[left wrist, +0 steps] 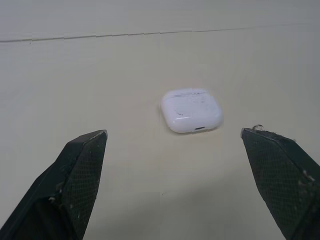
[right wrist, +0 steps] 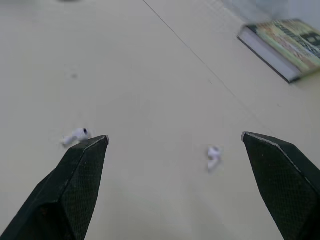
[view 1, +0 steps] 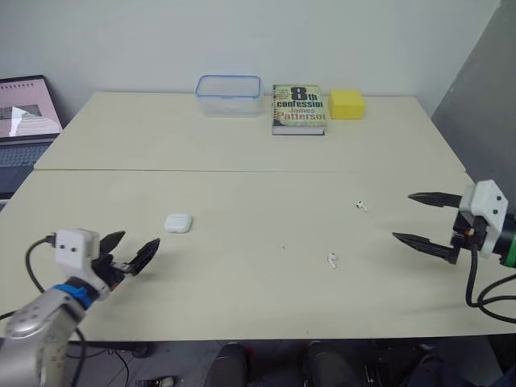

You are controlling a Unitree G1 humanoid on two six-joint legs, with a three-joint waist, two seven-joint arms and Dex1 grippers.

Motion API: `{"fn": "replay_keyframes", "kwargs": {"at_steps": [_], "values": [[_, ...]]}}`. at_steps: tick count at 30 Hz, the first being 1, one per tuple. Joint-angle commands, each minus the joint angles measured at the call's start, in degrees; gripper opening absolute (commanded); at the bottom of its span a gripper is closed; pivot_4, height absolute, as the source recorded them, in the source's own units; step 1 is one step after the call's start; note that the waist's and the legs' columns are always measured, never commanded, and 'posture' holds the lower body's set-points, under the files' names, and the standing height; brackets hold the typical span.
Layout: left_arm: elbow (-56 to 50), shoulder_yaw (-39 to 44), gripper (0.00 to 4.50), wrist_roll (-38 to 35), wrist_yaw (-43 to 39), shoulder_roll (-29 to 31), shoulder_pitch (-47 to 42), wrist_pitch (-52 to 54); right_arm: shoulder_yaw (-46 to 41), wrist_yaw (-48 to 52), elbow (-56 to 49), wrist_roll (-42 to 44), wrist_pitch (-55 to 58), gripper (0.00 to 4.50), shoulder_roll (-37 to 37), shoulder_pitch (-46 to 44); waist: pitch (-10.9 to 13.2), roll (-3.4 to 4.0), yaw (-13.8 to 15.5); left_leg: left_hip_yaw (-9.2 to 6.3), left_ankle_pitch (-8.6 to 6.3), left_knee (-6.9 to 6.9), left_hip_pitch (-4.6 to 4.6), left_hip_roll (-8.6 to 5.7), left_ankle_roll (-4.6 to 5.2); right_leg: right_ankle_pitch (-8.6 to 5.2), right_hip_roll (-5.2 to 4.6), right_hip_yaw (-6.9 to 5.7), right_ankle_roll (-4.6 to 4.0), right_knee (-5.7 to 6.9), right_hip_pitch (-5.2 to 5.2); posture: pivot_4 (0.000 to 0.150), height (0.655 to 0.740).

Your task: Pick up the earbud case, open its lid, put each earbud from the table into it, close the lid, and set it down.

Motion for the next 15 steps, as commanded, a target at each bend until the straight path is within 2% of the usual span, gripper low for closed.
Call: {"fn": "replay_keyframes", "kwargs": {"at_steps": [1, 9, 15], "values": [[-1.63, -3.05, 4.5, 2.11, 6.06, -2.3, -3.24, 1.02, 1.32, 0.02, -5.42, 4.15, 5.03, 4.47, -1.24, -3.62, -0.01, -0.02, 0.04, 0.0, 0.0, 0.0, -0.01, 0.0, 0.0, 0.0, 0.04, 0.0, 0.0, 0.0, 0.0, 0.15, 0.74], [3.5, -11.27, 4.5, 6.24, 10.38, -5.45, -9.17, 2.0, 5.55, 0.45, -11.0, 10.5, 13.53, 4.47, -1.21, -11.08, -0.02, -0.03, 0.08, 0.02, 0.0, 0.02, -0.08, -0.07, 0.0, 0.02, 0.09, 0.02, 0.02, -0.05, -0.03, 0.15, 0.74], [9.42, -12.98, 4.5, 8.68, 12.81, -6.32, -13.48, 1.58, 7.35, 0.74, -10.84, 10.5, 14.35, 4.47, -0.79, -14.03, -0.03, -0.03, 0.09, -0.02, 0.0, 0.02, -0.05, -0.1, 0.01, 0.04, 0.26, -0.02, 0.0, 0.0, -0.03, 0.15, 0.74]]}}
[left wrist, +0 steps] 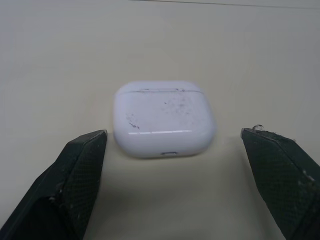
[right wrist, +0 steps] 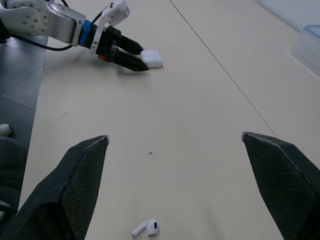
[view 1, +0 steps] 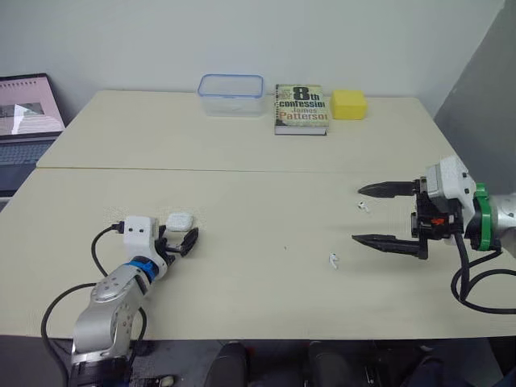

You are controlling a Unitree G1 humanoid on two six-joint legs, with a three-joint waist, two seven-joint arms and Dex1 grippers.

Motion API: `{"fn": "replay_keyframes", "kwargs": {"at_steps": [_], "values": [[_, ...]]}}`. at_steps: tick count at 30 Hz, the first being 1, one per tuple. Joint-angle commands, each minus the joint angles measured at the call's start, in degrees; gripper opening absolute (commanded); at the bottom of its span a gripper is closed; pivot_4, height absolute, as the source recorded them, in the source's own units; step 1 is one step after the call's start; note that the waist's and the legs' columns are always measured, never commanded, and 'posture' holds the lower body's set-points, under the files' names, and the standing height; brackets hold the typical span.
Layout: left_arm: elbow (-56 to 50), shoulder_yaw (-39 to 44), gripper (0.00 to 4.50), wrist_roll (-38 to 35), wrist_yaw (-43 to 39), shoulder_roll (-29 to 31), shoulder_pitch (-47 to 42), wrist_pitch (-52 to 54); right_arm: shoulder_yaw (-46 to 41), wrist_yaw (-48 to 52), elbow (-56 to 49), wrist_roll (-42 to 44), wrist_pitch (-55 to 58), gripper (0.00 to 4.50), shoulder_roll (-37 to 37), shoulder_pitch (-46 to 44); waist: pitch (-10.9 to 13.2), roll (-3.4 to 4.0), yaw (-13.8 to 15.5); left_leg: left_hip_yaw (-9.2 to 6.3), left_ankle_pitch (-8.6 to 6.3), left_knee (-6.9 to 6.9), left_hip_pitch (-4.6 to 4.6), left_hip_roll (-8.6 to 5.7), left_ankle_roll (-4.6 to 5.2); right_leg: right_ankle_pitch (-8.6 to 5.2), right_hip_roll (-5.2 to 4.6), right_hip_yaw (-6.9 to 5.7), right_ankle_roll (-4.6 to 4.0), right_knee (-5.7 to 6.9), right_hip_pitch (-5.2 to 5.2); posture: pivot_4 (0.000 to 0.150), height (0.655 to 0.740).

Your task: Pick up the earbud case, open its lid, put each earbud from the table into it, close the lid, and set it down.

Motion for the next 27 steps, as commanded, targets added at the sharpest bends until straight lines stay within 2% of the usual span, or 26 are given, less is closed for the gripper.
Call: {"fn": "replay_keyframes", "kwargs": {"at_steps": [1, 7, 10, 14, 20, 27], "values": [[2.35, -1.38, 4.5, 1.41, 0.1, 0.06, -1.48, -0.32, -0.01, 0.34, -0.96, 0.59, 0.14, 4.47, -0.41, -1.95, -0.01, 0.02, -0.01, 0.01, 0.0, 0.0, 0.01, 0.0, 0.0, 0.02, 0.02, 0.01, -0.01, 0.0, 0.0, 0.15, 0.74], [4.46, -1.95, 4.5, 2.47, 0.78, -0.03, -3.63, 1.02, 0.6, 0.32, -1.3, 0.89, 0.7, 4.47, -0.24, -3.07, -0.06, 0.1, 0.08, 0.0, 0.02, 0.01, 0.05, 0.01, 0.02, 0.04, 0.03, 0.01, -0.01, 0.02, 0.04, 0.15, 0.74], [4.06, -1.42, 3.86, 2.52, 1.34, 0.41, -3.23, 2.91, 0.65, 0.41, -1.2, 0.9, 0.76, 4.5, -0.33, -3.29, -0.07, 0.12, 0.04, 0.01, 0.02, 0.01, 0.06, 0.01, 0.02, 0.05, 0.02, 0.03, 0.01, 0.01, 0.04, 0.15, 0.74], [2.46, -1.59, 2.78, 2.5, 0.02, 2.36, -1.42, 4.95, 0.7, 0.56, -1.05, 0.83, 0.77, 4.5, -0.42, -3.52, -0.09, 0.15, -0.04, 0.04, 0.02, 0.0, 0.07, 0.01, 0.02, 0.05, 0.02, 0.05, 0.01, -0.01, 0.04, 0.15, 0.74], [1.59, -2.62, 2.78, 1.94, -5.21, 5.64, 0.67, 3.4, 1.32, 0.12, -0.77, 0.67, 1.12, 4.5, -0.04, -4.27, -0.11, 0.19, -0.3, 0.15, 0.01, -0.05, 0.07, 0.05, 0.02, 0.04, 0.02, 0.13, 0.01, -0.04, -0.02, 0.15, 0.74], [-4.11, -11.11, 2.78, -0.1, -23.73, 6.3, 3.48, -12.15, 1.81, -3.1, -0.61, 4.92, 8.86, 4.5, 1.66, -5.14, -0.12, 0.21, 0.38, 0.16, 0.01, -0.04, -0.06, 0.08, 0.02, 0.09, -0.14, 0.16, -0.07, -0.09, -0.07, 0.15, 0.74]]}}
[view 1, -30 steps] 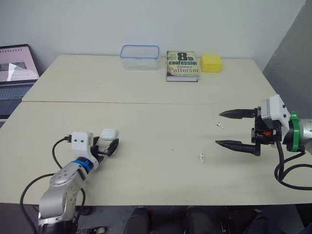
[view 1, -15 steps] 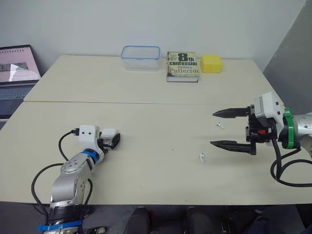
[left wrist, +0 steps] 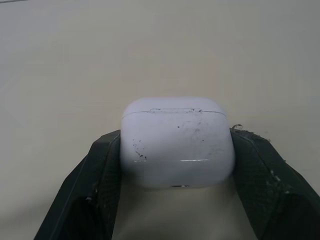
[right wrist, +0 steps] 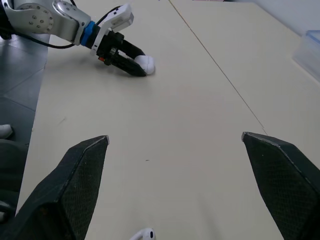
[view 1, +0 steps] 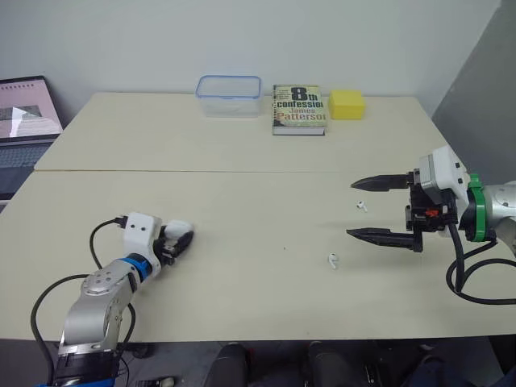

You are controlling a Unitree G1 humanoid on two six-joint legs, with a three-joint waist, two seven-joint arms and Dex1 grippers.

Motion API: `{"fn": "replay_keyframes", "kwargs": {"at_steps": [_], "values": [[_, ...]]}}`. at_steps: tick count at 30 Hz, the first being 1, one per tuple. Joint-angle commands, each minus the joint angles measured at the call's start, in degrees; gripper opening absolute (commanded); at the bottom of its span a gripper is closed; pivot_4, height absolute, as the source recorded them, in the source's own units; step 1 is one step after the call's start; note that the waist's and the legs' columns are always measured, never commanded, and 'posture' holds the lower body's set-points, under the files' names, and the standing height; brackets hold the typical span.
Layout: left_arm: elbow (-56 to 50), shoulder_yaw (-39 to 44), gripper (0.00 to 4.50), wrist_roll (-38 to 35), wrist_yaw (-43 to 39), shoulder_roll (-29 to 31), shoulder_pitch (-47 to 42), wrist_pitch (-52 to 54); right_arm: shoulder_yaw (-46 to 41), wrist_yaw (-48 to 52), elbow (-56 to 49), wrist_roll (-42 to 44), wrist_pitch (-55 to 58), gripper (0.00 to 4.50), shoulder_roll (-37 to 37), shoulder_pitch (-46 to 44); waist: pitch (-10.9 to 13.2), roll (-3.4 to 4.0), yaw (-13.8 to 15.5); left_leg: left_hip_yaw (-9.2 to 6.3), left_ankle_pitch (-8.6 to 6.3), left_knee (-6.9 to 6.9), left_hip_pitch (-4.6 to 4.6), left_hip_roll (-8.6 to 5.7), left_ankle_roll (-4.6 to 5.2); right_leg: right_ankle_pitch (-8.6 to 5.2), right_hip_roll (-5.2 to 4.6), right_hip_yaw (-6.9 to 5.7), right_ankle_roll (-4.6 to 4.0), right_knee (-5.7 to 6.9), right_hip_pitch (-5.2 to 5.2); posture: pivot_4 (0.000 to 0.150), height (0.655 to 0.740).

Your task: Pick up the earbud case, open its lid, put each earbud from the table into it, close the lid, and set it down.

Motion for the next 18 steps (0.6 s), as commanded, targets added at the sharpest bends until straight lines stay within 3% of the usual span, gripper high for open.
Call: {"fn": "replay_keyframes", "kwargs": {"at_steps": [1, 5, 10, 14, 18], "values": [[-4.12, -6.8, 2.78, -1.46, -11.64, -0.81, 0.26, -11.37, 0.27, -2.95, -1.85, 4.57, 6.3, 4.5, 1.08, -0.68, 0.0, -0.01, 0.47, -0.02, 0.0, 0.02, -0.07, -0.07, 0.01, 0.04, -0.09, -0.04, -0.07, -0.01, -0.01, 0.15, 0.74], [-1.84, -12.95, 2.78, 2.25, -18.41, -2.31, -4.29, -26.33, 3.64, -10.54, -4.03, 9.97, 18.91, 4.5, 3.86, -1.74, 0.0, -0.01, 0.56, -0.03, 0.01, 0.12, -0.21, -0.07, 0.02, 0.14, -0.1, -0.05, -0.19, -0.05, -0.09, 0.15, 0.74], [3.79, -17.14, 2.78, 4.25, -23.17, -5.27, -10.78, -40.65, 5.07, -23.36, -1.08, 19.47, 34.45, 4.5, 15.13, -6.53, 0.0, 0.0, -0.05, 0.01, 0.02, 0.14, -0.19, -0.06, 0.03, 0.26, 0.29, -0.02, -0.4, -0.01, -0.13, 0.15, 0.74], [7.48, -18.36, 2.78, 4.75, -24.87, -6.24, -14.04, -47.03, 2.95, -32.42, 3.22, 24.79, 42.26, 4.5, 23.55, -9.87, 0.0, 0.01, -0.28, -0.07, 0.02, 0.09, -0.2, 0.13, 0.03, 0.28, 0.6, -0.06, -0.43, 0.05, -0.22, 0.15, 0.74], [9.94, -18.36, 2.78, 4.85, -25.01, -6.56, -15.68, -50.44, 1.65, -37.75, 5.26, 28.23, 47.11, 4.5, 27.51, -10.97, 0.0, 0.02, -0.24, -0.16, 0.02, 0.06, -0.23, 0.18, 0.04, 0.28, 0.67, -0.15, -0.43, 0.08, -0.24, 0.15, 0.74]]}}
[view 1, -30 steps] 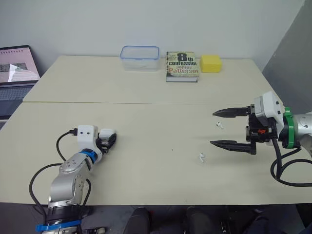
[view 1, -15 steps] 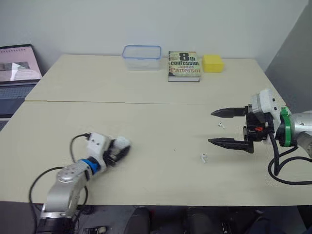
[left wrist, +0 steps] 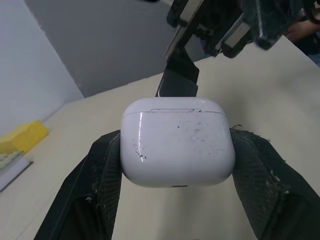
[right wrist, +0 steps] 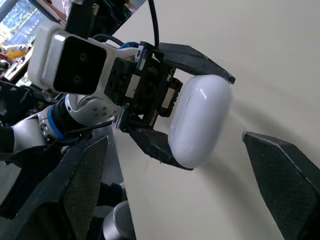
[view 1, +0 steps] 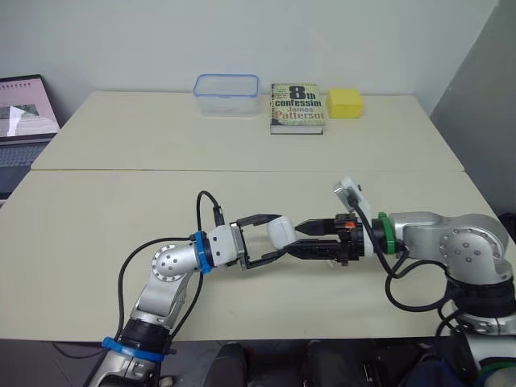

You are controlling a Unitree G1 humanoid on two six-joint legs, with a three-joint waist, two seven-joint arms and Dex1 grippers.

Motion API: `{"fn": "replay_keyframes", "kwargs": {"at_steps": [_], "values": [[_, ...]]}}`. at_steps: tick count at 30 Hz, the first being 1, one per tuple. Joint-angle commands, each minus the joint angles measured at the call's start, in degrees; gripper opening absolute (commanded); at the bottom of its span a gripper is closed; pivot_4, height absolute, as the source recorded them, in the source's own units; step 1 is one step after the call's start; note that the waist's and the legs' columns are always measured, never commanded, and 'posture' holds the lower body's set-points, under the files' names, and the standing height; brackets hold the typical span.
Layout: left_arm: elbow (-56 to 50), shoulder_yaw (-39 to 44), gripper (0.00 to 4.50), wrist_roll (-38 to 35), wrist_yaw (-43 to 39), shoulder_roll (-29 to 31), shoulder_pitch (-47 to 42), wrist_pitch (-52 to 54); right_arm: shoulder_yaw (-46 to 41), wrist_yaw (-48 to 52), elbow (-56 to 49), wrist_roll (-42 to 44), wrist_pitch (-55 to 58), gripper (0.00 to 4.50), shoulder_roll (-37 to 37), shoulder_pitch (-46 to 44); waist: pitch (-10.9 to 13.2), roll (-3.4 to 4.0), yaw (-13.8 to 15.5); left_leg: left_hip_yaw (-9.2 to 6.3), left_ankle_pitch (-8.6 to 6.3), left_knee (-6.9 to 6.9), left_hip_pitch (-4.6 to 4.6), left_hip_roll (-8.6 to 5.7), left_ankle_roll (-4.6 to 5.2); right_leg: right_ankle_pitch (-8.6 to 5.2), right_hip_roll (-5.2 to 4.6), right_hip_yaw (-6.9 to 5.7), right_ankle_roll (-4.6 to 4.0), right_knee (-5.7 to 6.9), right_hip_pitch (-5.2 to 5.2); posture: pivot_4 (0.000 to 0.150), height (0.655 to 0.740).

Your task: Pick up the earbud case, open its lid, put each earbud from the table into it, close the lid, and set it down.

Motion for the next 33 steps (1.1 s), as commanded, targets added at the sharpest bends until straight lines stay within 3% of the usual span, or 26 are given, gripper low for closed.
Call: {"fn": "replay_keyframes", "kwargs": {"at_steps": [1, 11, 15, 23, 32, 33], "values": [[0.43, 0.12, 2.78, -0.08, 0.03, -0.34, -1.24, -3.79, -2.63, -4.2, 0.67, 3.97, 3.63, 4.5, 2.13, -1.31, 0.0, 0.0, -0.01, 0.01, 0.0, 0.0, 0.0, -0.01, 0.0, 0.0, -0.01, 0.02, 0.0, -0.01, 0.0, 0.15, 0.74], [-0.34, -0.58, 2.78, 0.04, 0.59, 0.11, -0.08, -5.83, -4.13, -8.17, 3.84, 6.47, 5.85, 4.5, 5.1, -2.36, 0.0, 0.01, -0.11, 0.02, 0.0, 0.0, 0.01, 0.0, 0.01, 0.0, 0.02, 0.03, 0.0, 0.0, 0.0, 0.15, 0.74], [-0.6, -0.64, 2.78, 0.03, 1.04, -0.17, -0.05, -5.75, -3.77, -8.44, 4.75, 6.8, 6.02, 3.57, 5.31, -2.93, -0.01, 0.01, -0.16, 0.01, 0.0, 0.0, 0.0, 0.0, 0.01, 0.0, 0.02, 0.02, 0.01, -0.01, 0.0, 0.15, 0.74], [-0.17, -0.83, 2.78, 0.14, 1.33, -0.67, -0.67, -6.07, -3.06, -8.39, 5.35, 6.89, 6.18, 0.76, 5.09, -3.24, 0.0, 0.01, -0.17, 0.02, 0.0, 0.0, 0.0, 0.0, 0.01, -0.01, 0.02, 0.02, 0.01, -0.01, -0.01, 0.15, 0.74], [0.76, -1.59, 2.78, -1.02, -0.38, -0.39, -0.41, -4.92, -3.13, -8.08, 6.15, 7.0, 6.31, 0.74, 4.96, -3.64, 0.0, 0.01, -0.19, 0.02, 0.0, -0.01, 0.0, 0.01, 0.01, -0.02, 0.03, 0.03, 0.04, -0.02, -0.01, 0.15, 0.74], [1.06, -1.55, 3.13, -1.34, -0.87, -0.14, -0.54, -4.37, -2.96, -7.85, 6.17, 6.91, 6.39, 0.74, 4.77, -3.76, 0.0, 0.01, -0.2, 0.02, 0.0, -0.01, 0.0, 0.01, 0.01, -0.02, 0.03, 0.02, 0.04, -0.02, -0.01, 0.15, 0.74]]}}
